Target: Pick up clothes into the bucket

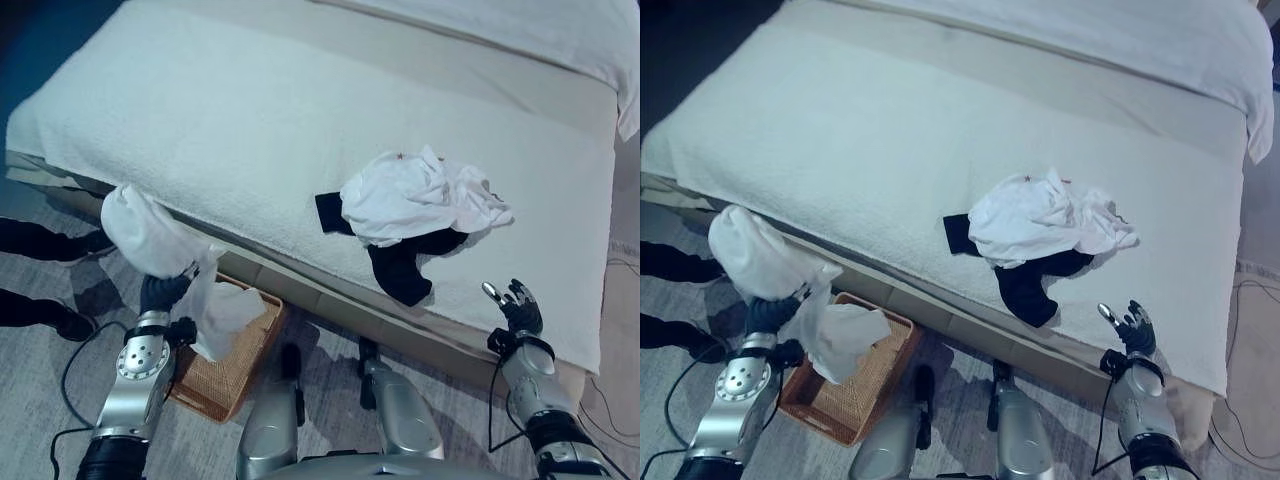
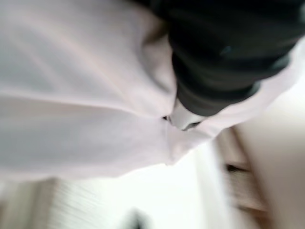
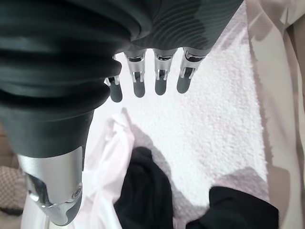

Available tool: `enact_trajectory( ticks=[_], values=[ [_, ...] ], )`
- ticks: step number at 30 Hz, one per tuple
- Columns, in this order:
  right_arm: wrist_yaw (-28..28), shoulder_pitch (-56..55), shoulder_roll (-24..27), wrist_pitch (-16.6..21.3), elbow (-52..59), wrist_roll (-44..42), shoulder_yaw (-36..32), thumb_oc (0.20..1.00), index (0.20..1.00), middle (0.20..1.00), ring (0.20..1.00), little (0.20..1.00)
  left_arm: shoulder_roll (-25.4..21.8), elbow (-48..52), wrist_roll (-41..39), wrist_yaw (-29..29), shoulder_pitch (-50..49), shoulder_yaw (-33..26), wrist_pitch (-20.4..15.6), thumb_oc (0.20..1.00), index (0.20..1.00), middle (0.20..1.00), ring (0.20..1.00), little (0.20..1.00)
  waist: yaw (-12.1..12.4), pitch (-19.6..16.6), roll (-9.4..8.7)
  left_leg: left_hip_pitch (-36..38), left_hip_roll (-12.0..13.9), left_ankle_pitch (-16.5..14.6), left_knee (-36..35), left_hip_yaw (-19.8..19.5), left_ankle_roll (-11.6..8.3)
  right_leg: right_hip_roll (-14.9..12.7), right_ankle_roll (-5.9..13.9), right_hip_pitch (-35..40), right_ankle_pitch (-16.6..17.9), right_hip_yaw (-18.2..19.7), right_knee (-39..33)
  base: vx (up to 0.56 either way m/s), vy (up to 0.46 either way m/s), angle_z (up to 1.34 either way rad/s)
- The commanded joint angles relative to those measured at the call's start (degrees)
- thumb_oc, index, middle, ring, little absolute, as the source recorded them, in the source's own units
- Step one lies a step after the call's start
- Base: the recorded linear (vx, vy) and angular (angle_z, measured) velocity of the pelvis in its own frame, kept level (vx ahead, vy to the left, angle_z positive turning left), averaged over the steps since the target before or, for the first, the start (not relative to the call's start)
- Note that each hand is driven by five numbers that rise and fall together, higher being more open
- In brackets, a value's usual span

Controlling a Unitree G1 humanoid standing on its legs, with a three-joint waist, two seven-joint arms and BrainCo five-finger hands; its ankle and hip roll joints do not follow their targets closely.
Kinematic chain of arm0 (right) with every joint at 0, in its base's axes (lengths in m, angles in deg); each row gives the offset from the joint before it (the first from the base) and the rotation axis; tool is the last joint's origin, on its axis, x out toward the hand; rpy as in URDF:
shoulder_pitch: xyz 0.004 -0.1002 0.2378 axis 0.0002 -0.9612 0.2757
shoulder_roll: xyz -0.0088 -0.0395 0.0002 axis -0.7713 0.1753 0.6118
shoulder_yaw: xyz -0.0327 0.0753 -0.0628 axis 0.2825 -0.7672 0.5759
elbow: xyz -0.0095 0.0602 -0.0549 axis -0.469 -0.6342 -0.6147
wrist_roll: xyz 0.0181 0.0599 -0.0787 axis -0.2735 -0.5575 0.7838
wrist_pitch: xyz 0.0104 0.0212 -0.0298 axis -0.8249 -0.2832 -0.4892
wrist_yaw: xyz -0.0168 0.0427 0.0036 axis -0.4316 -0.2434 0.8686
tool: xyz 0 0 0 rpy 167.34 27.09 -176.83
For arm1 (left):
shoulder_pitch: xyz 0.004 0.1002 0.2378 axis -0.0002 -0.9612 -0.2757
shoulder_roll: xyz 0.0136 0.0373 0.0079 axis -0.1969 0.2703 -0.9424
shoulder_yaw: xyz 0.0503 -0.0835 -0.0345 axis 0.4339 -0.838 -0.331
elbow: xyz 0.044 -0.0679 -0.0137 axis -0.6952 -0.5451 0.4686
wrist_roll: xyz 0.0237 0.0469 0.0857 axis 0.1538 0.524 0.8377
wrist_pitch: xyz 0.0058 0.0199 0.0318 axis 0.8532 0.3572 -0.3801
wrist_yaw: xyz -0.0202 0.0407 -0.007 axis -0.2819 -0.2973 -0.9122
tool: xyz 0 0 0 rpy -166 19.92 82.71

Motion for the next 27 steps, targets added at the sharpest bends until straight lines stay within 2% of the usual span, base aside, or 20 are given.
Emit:
enact_trajectory(
  ticks=[1,2,5,6,12,14,16,17,18,19,21,23,27],
  values=[
    [2.4,1.1,2.2,4.0,1.8,-0.2,0.1,1.0,1.0,1.0,1.0,1.0,-1.3,-1.8,6.7,5.9,0.3,-3.1,-2.2,0.2,0.2,0.2,0.2,0.2,1.0,-1.4,-0.92,-6.4,-0.4,-2.1,8.1,-1.8,-0.23,-3.1,3.7,0.6,-4.5,0.9,4.9,-0.04,0.018,-0.05],
    [3.2,2.3,2.6,4.4,2.0,-0.3,0.9,1.0,1.0,1.0,1.0,1.0,-1.7,-6.5,9.3,8.9,1.8,-2.9,-1.4,0.2,0.2,0.2,0.2,0.2,0.8,0.0,-1.09,-7.9,-0.3,-2.3,9.5,-1.9,-0.2,-3.1,3.6,-1.0,-4.6,1.2,5.9,-0.04,0.018,-0.05],
    [4.1,4.2,3.3,5.0,2.3,-0.2,1.9,1.0,1.0,1.0,1.0,1.0,-2.2,-11.2,10.4,11.5,4.4,-1.9,-1.0,0.2,0.2,0.2,0.2,0.2,0.7,1.5,-1.37,-10.5,-0.2,-2.9,12.3,-1.8,-0.14,-3.0,3.45,-3.4,-5.0,1.8,7.8,-0.06,0.018,-0.04],
    [4.7,5.5,4.0,5.4,2.8,-0.5,2.9,1.0,1.0,1.0,1.0,1.0,-3.0,-15.1,11.3,13.1,6.7,-0.7,-0.5,0.2,0.2,0.2,0.2,0.2,0.6,2.9,-1.65,-12.9,0.0,-3.9,15.3,-2.1,0.16,-2.8,3.15,-5.7,-5.9,2.2,10.5,-0.05,0.02,-0.01],
    [5.9,9.0,6.5,6.2,5.5,-0.8,4.5,1.0,1.0,1.0,1.0,1.0,-4.8,-22.6,12.2,16.0,13.2,2.7,1.0,0.2,0.2,0.2,0.2,0.2,0.0,6.4,-2.28,-20.6,-0.4,-5.8,22.7,-2.9,0.99,-3.0,2.24,-13.4,-8.1,3.0,18.8,-0.07,0.035,-0.03],
    [6.8,10.4,7.9,7.0,6.9,-1.2,5.0,1.0,1.0,1.0,1.0,1.0,-6.3,-26.7,12.9,16.7,15.4,4.3,2.1,0.2,0.2,0.2,0.2,0.2,-0.4,6.6,-2.72,-24.4,-0.4,-6.3,25.2,-3.1,1.0,-3.2,2.13,-17.0,-8.8,3.1,21.4,-0.05,0.028,-0.02],
    [7.2,10.4,9.1,7.7,9.7,-1.6,4.8,1.0,1.0,1.0,1.0,1.0,-7.8,-24.7,14.0,17.1,14.9,4.6,3.0,0.2,0.2,0.2,0.2,0.2,-0.6,6.6,-3.31,-29.0,-0.4,-6.9,28.3,-3.5,1.2,-3.0,2.04,-21.1,-9.3,3.2,23.9,-0.05,0.014,0.0],
    [7.6,11.2,9.6,8.0,10.1,-1.8,5.0,1.0,1.0,1.0,1.0,1.0,-8.7,-28.2,14.2,16.7,16.3,5.0,3.8,0.2,0.2,0.2,0.2,0.2,-0.7,6.6,-3.55,-31.1,-0.2,-7.2,29.8,-3.6,1.28,-2.8,2.0,-23.1,-9.4,3.3,25.0,0.0,0.0,0.0],
    [7.8,11.8,10.8,8.4,11.4,-1.5,5.1,1.0,1.0,1.0,1.0,1.0,-9.4,-30.2,14.0,16.5,16.9,5.1,4.2,0.2,0.2,0.2,0.2,0.2,-1.0,6.6,-3.83,-32.5,0.2,-9.4,31.6,-4.0,1.2,-2.6,2.49,-24.6,-11.0,3.7,26.7,0.04,0.016,0.01],
    [8.2,11.9,11.5,8.8,12.9,-1.3,4.9,1.0,1.0,1.0,1.0,1.0,-10.2,-30.2,14.1,16.8,17.4,5.0,4.4,1.0,1.0,1.0,1.0,1.0,-1.0,6.6,-3.93,-34.6,0.3,-9.9,33.3,-4.0,1.19,-2.4,2.47,-26.5,-11.3,3.8,27.7,0.03,0.005,-0.08],
    [9.3,12.5,12.7,9.5,15.3,-1.3,4.2,1.0,1.0,1.0,1.0,1.0,-11.0,-32.3,13.1,16.6,18.4,4.9,5.0,1.0,1.0,1.0,1.0,1.0,-1.4,6.6,-4.27,-37.9,0.6,-10.1,34.7,-4.3,1.13,-2.3,2.54,-29.6,-11.4,3.9,28.8,-0.03,0.011,-0.12],
    [10.9,11.9,13.6,10.0,17.1,-0.5,2.2,1.0,1.0,1.0,1.0,1.0,-10.4,-25.9,13.0,17.3,16.2,3.9,5.8,1.0,1.0,1.0,1.0,1.0,-1.3,6.6,-3.92,-40.4,0.4,-10.2,35.5,-4.6,1.09,-2.4,2.54,-31.9,-11.7,3.6,29.6,0.0,0.014,-0.01],
    [14.4,14.6,15.4,10.3,18.3,2.1,0.9,1.0,1.0,1.0,1.0,1.0,-10.0,-26.0,13.2,18.5,15.4,2.5,6.8,1.0,1.0,1.0,1.0,1.0,-1.2,6.6,-3.54,-43.0,0.5,-10.3,35.7,-4.6,1.0,-2.7,2.43,-35.1,-12.1,3.5,30.8,0.01,0.012,0.04]
  ],
)
